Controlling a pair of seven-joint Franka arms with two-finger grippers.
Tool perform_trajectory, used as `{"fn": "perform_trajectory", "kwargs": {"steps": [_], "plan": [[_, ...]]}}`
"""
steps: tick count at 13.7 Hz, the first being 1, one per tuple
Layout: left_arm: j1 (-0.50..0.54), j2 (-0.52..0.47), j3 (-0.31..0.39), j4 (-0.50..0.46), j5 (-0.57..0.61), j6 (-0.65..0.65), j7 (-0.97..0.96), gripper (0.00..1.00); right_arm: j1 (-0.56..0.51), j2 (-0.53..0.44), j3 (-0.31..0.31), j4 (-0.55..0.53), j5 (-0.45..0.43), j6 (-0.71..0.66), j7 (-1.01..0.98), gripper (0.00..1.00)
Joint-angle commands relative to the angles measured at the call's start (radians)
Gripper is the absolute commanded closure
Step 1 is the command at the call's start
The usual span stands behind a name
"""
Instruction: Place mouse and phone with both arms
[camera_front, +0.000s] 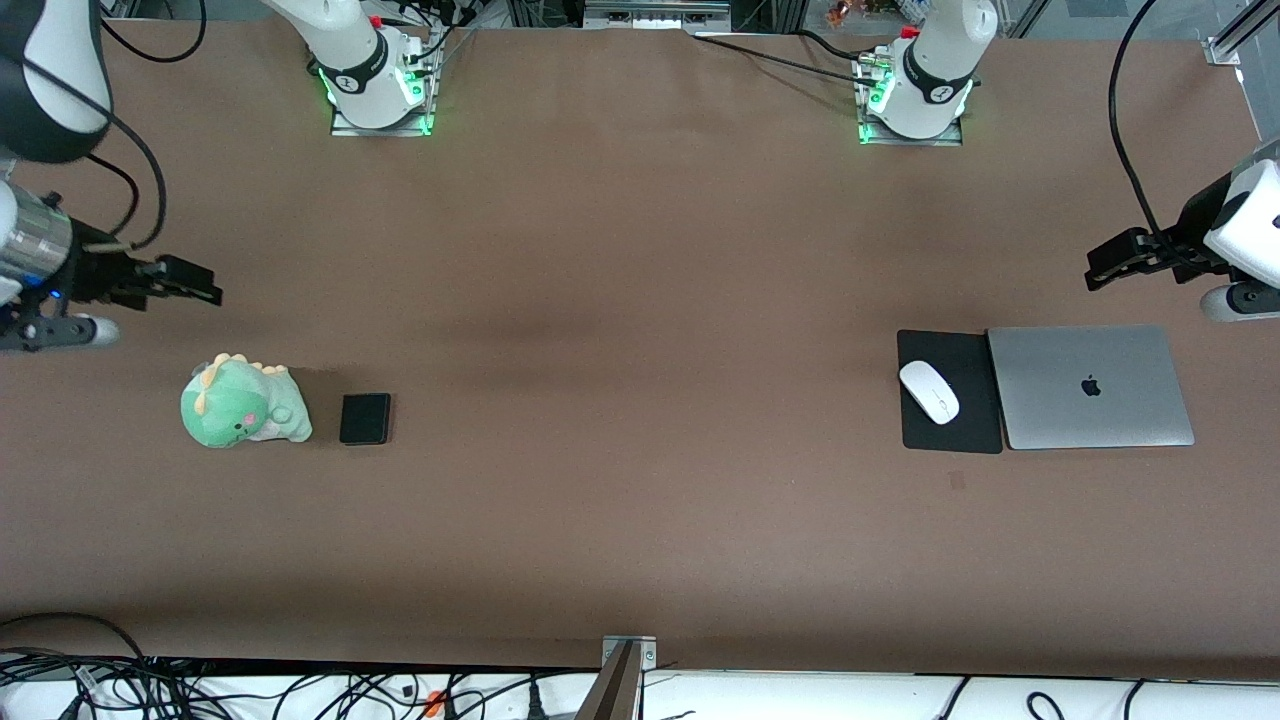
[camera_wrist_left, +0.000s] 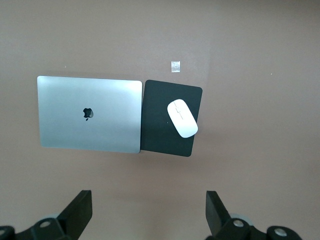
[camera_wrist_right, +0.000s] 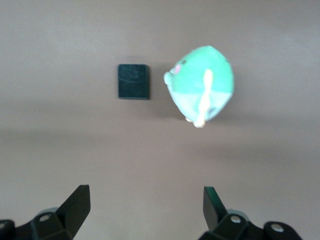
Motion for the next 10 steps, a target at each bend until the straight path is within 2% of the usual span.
{"fn": "perform_trajectory", "kwargs": {"steps": [1,5,7,10], "plan": [[0.006,0.011,-0.006,0.029,-0.003,-0.021,0.006,0.00,-0.016,-0.074,0.024,-0.012,-0.075,-0.041,-0.005,0.00],[0.006,0.011,-0.008,0.029,-0.003,-0.021,0.006,0.00,-0.013,-0.125,0.039,-0.007,-0.131,-0.070,0.016,0.00],[0.006,0.011,-0.008,0.029,-0.003,-0.021,0.006,0.00,-0.011,-0.114,0.041,0.071,-0.132,-0.073,0.013,0.00],[0.006,0.011,-0.008,0.029,-0.003,-0.021,0.005,0.00,-0.011,-0.108,0.038,0.109,-0.120,-0.078,0.009,0.00]]}}
